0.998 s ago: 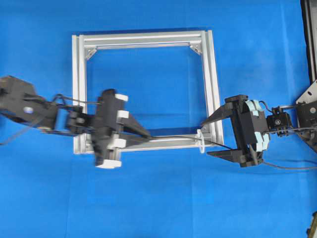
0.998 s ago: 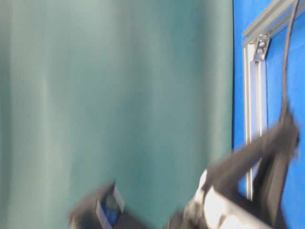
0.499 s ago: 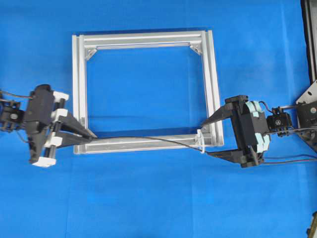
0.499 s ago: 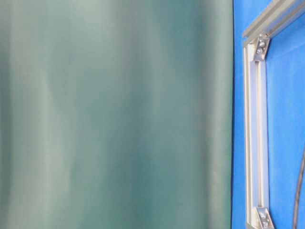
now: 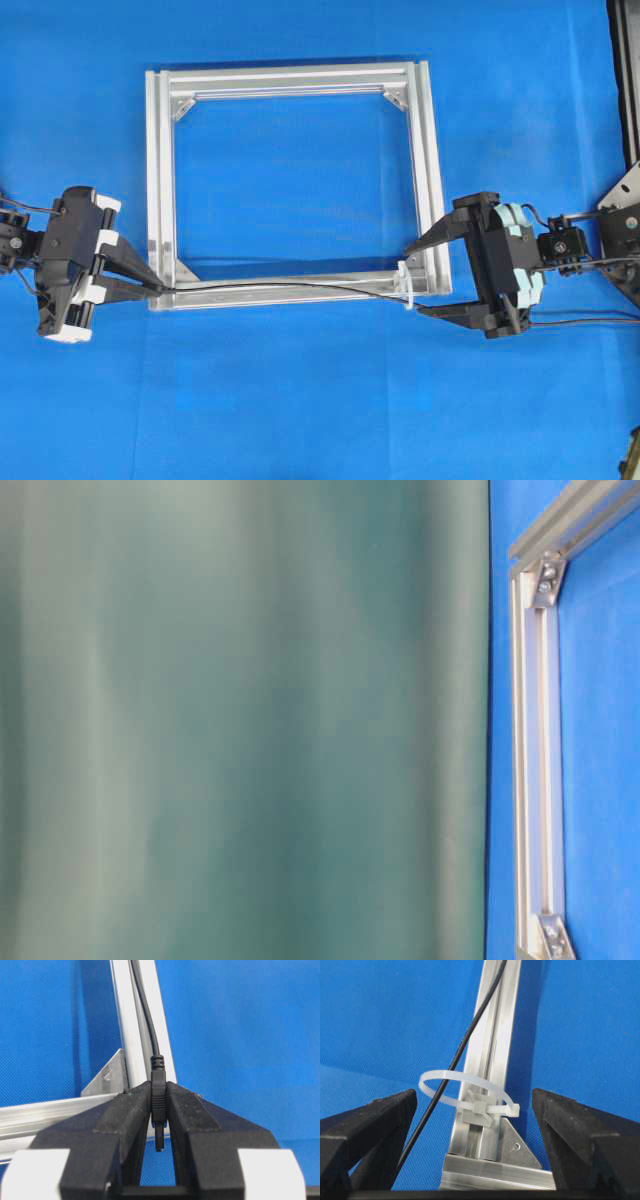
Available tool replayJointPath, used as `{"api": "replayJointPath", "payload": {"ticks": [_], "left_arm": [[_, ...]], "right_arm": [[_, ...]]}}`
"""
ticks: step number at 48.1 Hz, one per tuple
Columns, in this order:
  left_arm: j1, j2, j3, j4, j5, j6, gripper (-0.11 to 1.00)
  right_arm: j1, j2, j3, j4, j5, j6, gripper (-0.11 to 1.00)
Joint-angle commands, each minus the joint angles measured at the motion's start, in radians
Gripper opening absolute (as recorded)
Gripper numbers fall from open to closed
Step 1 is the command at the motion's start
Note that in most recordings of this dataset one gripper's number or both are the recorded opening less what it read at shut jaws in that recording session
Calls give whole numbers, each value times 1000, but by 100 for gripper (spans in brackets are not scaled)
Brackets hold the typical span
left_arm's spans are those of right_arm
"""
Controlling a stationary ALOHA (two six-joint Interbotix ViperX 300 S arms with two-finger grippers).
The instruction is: Insert the wire through the string loop located on the right side.
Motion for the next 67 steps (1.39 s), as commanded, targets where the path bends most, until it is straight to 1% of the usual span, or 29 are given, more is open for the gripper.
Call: {"api": "replayJointPath", "payload": {"ticks": [1, 3, 5, 8, 11, 12, 14, 17, 19, 21, 25, 33, 43, 52, 59, 67], "left_arm": [[-2, -3, -15, 2, -3, -3, 9], [-2, -3, -15, 2, -3, -9, 9], [-2, -2, -17, 2, -3, -12, 14], [-2, -2, -17, 2, -3, -12, 31], [3, -2, -17, 2, -5, -11, 50], [5, -2, -17, 2, -3, -11, 59], [6, -2, -17, 2, -2, -11, 70], [12, -3, -15, 2, 2, -11, 85], [14, -3, -15, 2, 2, -11, 90], [15, -3, -15, 2, 2, -11, 91], [15, -5, -15, 2, 2, -11, 88], [18, -11, -20, 2, 2, -11, 89], [29, -52, -48, 2, 11, -3, 89], [51, -112, -63, 2, 69, -3, 89], [71, -160, -66, 2, 86, 0, 89], [86, -186, -63, 3, 92, 2, 89]], "right_arm": [[-2, -17, -15, -2, 0, -2, 89], [-2, -17, -17, -2, 2, -2, 89], [-2, -17, -17, -2, 5, -2, 89], [-2, -17, -18, -2, 5, -2, 89], [-2, -17, -18, -2, 5, -2, 89], [-2, -17, -18, -2, 6, -2, 89], [-2, -17, -18, -5, 6, -2, 89], [-2, -17, -18, -2, 6, -2, 89], [-2, -17, -18, -2, 6, -2, 89], [-2, -17, -18, -2, 6, -2, 89], [-2, -17, -20, -2, 9, -2, 89], [-2, -38, -20, -2, 26, -2, 89], [-9, -130, -34, -5, 86, -6, 89], [-18, -218, -43, -2, 164, -26, 89], [-20, -270, -51, -2, 219, -28, 89], [-21, -305, -46, -2, 236, -28, 89]]}}
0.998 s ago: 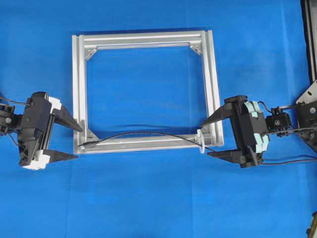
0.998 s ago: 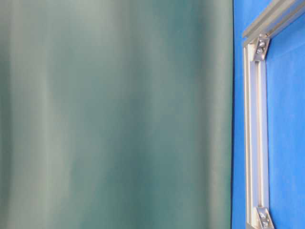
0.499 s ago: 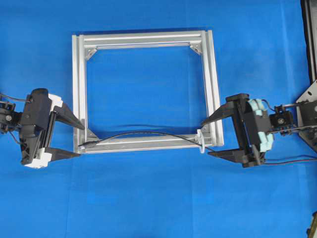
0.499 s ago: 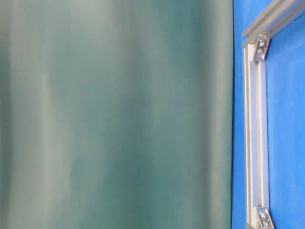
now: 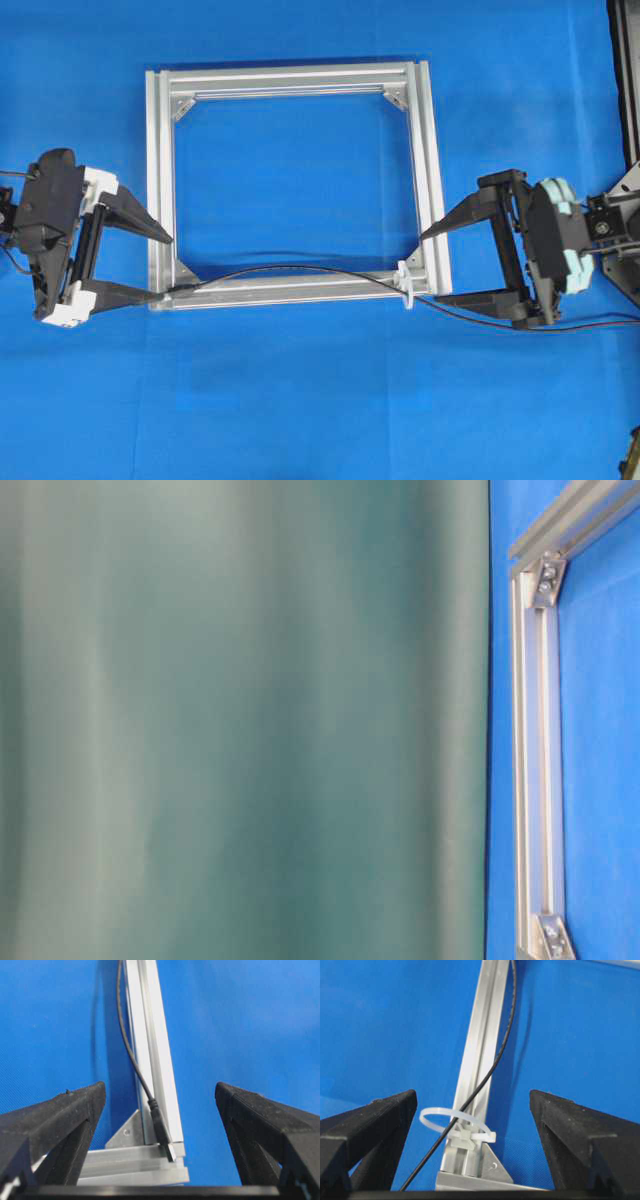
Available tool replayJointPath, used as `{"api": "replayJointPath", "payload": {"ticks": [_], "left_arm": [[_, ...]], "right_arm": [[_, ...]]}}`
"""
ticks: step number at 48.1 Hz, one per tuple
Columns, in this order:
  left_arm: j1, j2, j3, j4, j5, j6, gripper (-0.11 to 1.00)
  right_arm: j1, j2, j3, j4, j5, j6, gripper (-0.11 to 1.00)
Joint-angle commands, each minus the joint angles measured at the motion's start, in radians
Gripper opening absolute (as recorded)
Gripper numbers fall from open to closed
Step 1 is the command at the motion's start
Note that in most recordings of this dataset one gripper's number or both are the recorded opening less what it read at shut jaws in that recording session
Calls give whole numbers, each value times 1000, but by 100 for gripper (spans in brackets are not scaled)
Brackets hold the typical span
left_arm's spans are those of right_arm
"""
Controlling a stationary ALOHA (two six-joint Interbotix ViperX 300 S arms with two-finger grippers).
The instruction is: Insert the wire through the string loop located on the right side.
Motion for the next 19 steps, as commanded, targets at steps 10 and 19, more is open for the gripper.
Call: {"api": "replayJointPath", "payload": {"ticks": [10, 19], "left_arm": [[14, -6, -18, 2, -2, 3, 89], [12, -6, -18, 3, -2, 3, 89]], "right_arm": [[-3, -15, -17, -2, 0, -2, 89], [-3, -15, -18, -2, 0, -2, 89]]}}
